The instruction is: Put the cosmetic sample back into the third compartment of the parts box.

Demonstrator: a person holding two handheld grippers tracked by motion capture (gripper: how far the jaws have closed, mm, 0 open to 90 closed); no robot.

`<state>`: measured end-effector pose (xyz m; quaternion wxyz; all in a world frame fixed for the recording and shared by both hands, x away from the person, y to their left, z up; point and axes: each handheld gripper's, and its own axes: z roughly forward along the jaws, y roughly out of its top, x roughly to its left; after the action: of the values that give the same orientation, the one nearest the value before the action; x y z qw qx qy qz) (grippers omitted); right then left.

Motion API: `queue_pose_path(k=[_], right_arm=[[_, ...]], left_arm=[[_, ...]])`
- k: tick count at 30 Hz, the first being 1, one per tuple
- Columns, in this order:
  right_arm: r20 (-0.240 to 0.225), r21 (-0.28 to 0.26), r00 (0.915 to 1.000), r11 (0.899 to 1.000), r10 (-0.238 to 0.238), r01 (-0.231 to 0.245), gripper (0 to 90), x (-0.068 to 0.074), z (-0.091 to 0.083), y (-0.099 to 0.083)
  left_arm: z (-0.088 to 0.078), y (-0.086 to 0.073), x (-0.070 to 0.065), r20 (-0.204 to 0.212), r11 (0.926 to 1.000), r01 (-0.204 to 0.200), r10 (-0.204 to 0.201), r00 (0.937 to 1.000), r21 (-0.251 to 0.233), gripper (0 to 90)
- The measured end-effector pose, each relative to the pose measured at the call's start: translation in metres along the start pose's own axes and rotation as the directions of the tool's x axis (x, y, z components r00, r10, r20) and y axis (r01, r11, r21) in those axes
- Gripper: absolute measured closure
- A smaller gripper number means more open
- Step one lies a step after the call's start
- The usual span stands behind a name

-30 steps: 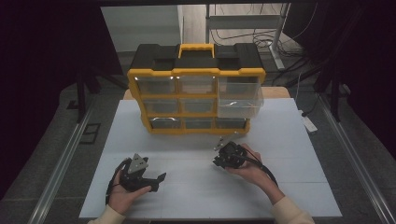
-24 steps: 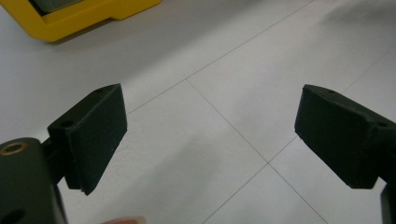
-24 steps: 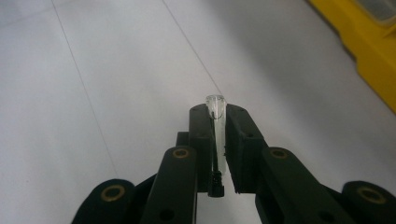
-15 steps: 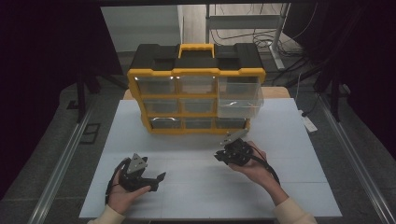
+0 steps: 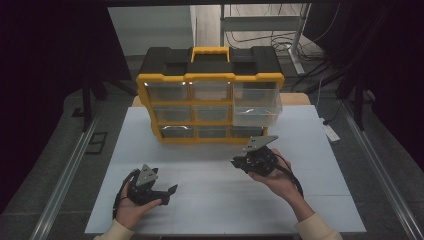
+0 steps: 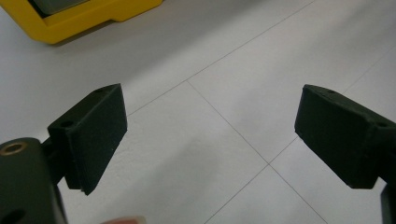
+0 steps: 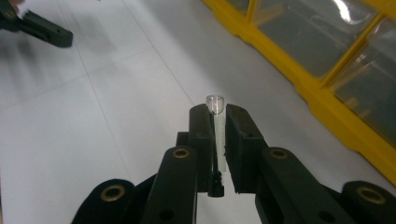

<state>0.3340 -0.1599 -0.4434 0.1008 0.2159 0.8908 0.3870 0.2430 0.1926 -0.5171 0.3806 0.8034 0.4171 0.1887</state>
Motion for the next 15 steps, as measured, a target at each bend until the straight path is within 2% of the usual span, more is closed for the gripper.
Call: queue_pose_path(k=[8, 15], right_arm=[[-0.016, -0.08, 0.9999, 0.997, 0.002, -0.003, 81.2, 0.006, -0.015, 0.008], [-0.019, -0.124, 0.9998, 0.992, -0.004, 0.001, 81.2, 0.01, -0.023, 0.012]], left_arm=[[-0.001, 0.001, 0.0, 0.0, 0.9999, 0.004, -0.004, 1.0, -0.009, 9.7], [0.0, 0.001, 0.0, -0.002, 1.0, 0.002, -0.002, 1.0, -0.004, 9.7]])
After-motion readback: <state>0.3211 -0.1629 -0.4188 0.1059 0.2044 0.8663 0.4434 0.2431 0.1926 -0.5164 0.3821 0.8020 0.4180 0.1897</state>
